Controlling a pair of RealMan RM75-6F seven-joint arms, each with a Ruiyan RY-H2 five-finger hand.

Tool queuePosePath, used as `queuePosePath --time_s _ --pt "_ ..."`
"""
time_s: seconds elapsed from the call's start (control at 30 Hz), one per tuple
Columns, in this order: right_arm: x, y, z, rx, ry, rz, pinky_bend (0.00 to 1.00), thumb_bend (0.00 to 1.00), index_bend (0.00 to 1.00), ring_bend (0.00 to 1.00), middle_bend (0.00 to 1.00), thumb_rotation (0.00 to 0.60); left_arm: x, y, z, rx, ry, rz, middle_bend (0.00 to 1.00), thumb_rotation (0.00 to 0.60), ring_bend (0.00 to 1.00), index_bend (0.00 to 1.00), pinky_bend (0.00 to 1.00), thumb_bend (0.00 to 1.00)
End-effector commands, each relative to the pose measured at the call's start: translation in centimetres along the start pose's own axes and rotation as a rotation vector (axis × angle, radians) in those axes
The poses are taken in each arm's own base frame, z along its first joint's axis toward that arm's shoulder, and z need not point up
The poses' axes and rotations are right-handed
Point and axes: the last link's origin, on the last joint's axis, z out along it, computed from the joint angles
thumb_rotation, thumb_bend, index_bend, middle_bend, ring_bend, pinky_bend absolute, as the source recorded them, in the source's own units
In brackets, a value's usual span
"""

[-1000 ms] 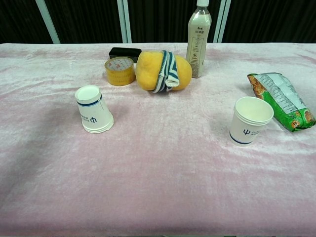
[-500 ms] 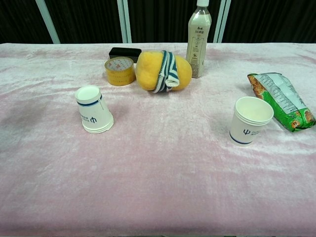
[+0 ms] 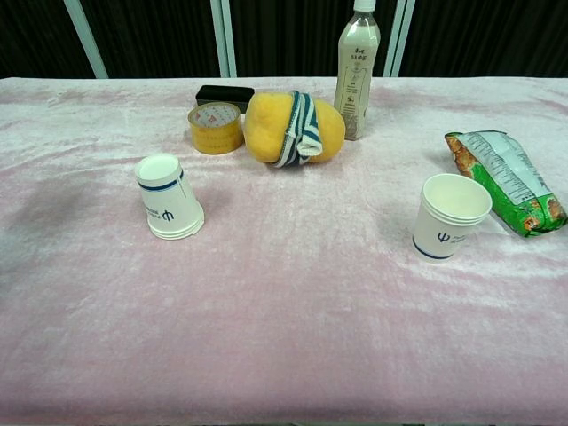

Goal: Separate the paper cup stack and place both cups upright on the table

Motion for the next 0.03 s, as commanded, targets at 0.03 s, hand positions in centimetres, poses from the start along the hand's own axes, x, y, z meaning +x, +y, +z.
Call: queuePosePath --time_s 0.03 --pt "-0.13 -0.23 0.11 0.005 -0.013 -0.009 0.20 0.15 0.09 0.09 0.00 0.600 -0.03 -0.07 -0.04 0.003 -0.001 0.003 0.11 0.600 0.00 0.09 0.13 0.11"
